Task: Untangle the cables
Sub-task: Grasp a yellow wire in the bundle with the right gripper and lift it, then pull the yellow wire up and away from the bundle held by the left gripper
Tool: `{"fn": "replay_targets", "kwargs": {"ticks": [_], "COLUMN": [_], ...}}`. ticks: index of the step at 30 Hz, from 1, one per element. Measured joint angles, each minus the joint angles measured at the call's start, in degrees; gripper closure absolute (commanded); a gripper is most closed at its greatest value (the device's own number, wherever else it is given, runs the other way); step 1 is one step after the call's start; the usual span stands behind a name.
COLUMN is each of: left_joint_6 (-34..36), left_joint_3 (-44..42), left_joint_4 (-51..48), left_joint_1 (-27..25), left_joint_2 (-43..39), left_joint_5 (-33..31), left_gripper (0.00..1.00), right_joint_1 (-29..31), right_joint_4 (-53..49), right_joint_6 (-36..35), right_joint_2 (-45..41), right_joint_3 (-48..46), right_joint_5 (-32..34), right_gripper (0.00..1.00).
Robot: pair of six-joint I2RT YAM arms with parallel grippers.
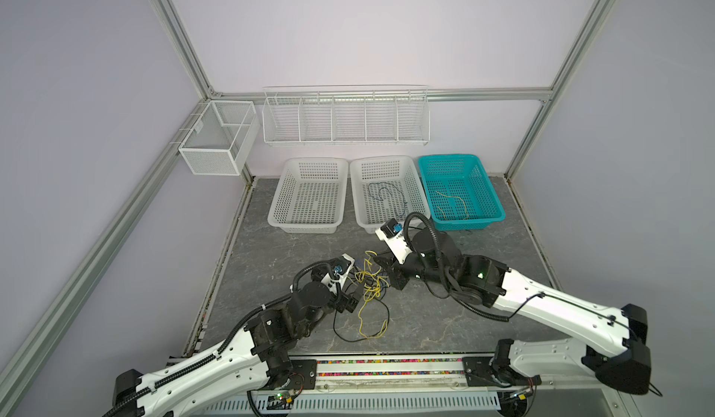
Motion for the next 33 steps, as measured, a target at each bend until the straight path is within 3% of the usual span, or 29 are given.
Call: {"fn": "replay_targets", "kwargs": {"ticks": [5,14,23,31,33], "left_joint_6": [-0.13,-0.28,0.17,0.5,0.81], "left_joint_3": [0.02,0.02,0.22,0.74,0.79], "left_joint_4": [-0.13,-0.37,-1.03,-1.88,-1.86], "left_joint_1": [0.0,0.0,0.0,0.0,0.0], "left_joint_2": [0.07,1.92,4.92,4.74,4.04], "left_joint_5": [3.15,6.12,7.76,5.92,5.46], "left_gripper": [0.02,0.03,0.31,0.78,0.79], "right_joint_1": [-2.19,-9.38,-16.92,-24.76,-25.33], "right_joint_4": [-0.09,4.48,12.07,20.39,21.35], "right_joint_6": [-1.75,0.07,5.99,13.84,14.82], "right_joint_2": [-0.24,-4.61,-6.82,-7.91,-8.33], "right_joint_3": [0.59,0.52,-1.62,-9.11,-10.95], "right_joint_5": [-2.47,-15.61,-31.21,-40.09,-40.57], "right_gripper": [0.93,0.93,0.93,0.94,0.94]}}
